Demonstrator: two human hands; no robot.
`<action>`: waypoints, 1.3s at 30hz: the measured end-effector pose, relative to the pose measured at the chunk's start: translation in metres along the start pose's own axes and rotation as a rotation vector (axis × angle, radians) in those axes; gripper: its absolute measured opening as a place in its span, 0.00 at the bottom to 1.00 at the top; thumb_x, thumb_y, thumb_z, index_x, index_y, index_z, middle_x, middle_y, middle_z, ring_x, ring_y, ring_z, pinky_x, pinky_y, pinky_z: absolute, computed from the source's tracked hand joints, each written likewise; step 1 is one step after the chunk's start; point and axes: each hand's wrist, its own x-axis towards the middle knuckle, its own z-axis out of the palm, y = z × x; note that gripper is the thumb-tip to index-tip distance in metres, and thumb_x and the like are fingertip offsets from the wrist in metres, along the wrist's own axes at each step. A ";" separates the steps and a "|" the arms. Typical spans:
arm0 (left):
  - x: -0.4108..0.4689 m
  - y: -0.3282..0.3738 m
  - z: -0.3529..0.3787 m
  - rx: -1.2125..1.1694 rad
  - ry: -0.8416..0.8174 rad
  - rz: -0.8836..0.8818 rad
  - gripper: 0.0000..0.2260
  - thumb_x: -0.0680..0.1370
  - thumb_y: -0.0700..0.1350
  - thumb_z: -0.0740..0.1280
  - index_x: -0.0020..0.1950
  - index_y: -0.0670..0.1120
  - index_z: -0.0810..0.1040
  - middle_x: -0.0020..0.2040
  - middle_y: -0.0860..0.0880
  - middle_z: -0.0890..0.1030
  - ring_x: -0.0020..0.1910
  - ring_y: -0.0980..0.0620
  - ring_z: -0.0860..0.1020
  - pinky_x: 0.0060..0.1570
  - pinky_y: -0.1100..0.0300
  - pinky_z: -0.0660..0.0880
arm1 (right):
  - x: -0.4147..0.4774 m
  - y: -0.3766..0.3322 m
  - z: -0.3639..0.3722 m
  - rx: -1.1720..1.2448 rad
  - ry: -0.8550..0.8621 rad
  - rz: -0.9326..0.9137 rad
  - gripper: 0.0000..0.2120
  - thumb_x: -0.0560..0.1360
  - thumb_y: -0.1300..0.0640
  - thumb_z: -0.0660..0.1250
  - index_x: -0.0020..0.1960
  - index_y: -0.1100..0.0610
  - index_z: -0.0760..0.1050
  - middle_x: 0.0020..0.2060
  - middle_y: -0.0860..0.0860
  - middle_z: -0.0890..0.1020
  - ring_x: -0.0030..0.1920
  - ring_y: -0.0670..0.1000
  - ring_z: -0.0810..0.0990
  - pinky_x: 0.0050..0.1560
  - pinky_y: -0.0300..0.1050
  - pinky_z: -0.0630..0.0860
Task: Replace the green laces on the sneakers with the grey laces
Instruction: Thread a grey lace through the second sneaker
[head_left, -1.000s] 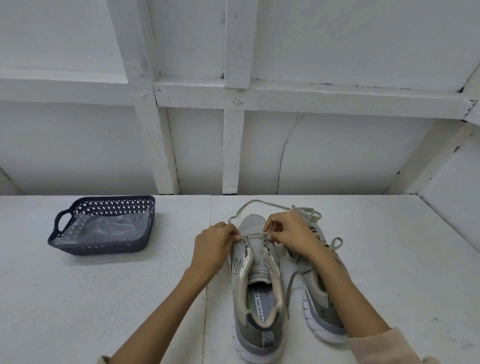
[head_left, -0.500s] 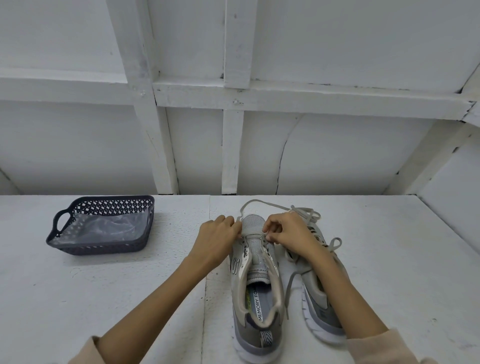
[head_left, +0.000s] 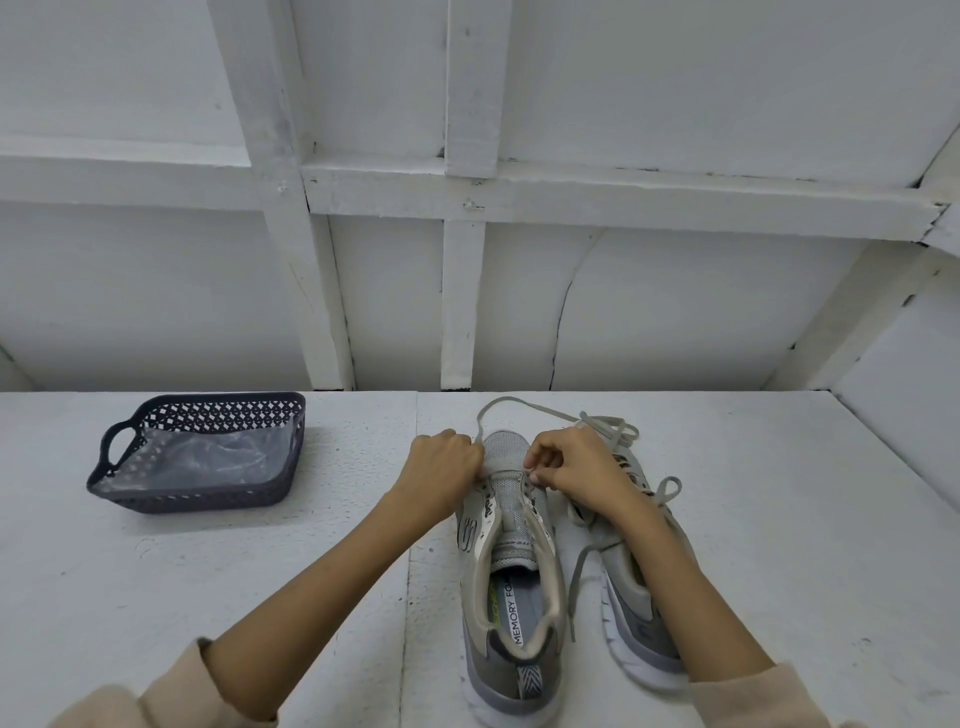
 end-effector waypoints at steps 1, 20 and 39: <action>0.000 0.000 0.001 -0.056 0.000 -0.017 0.06 0.82 0.44 0.60 0.53 0.44 0.75 0.52 0.47 0.79 0.53 0.45 0.77 0.39 0.56 0.66 | 0.000 -0.001 0.000 0.000 0.001 0.000 0.08 0.68 0.66 0.74 0.41 0.54 0.81 0.33 0.48 0.83 0.36 0.47 0.81 0.43 0.47 0.80; 0.004 -0.002 -0.008 -0.628 -0.136 -0.277 0.17 0.68 0.59 0.74 0.42 0.45 0.84 0.40 0.46 0.83 0.41 0.49 0.80 0.38 0.58 0.75 | -0.002 -0.026 0.003 -0.236 -0.044 0.052 0.11 0.68 0.48 0.74 0.47 0.51 0.80 0.38 0.48 0.83 0.41 0.48 0.80 0.43 0.43 0.76; 0.015 0.020 -0.023 -0.248 -0.105 -0.148 0.08 0.75 0.40 0.65 0.53 0.43 0.78 0.53 0.43 0.79 0.53 0.44 0.78 0.43 0.57 0.70 | 0.004 -0.062 0.025 -0.660 -0.026 0.128 0.13 0.75 0.67 0.61 0.58 0.62 0.73 0.58 0.59 0.76 0.59 0.60 0.76 0.52 0.48 0.71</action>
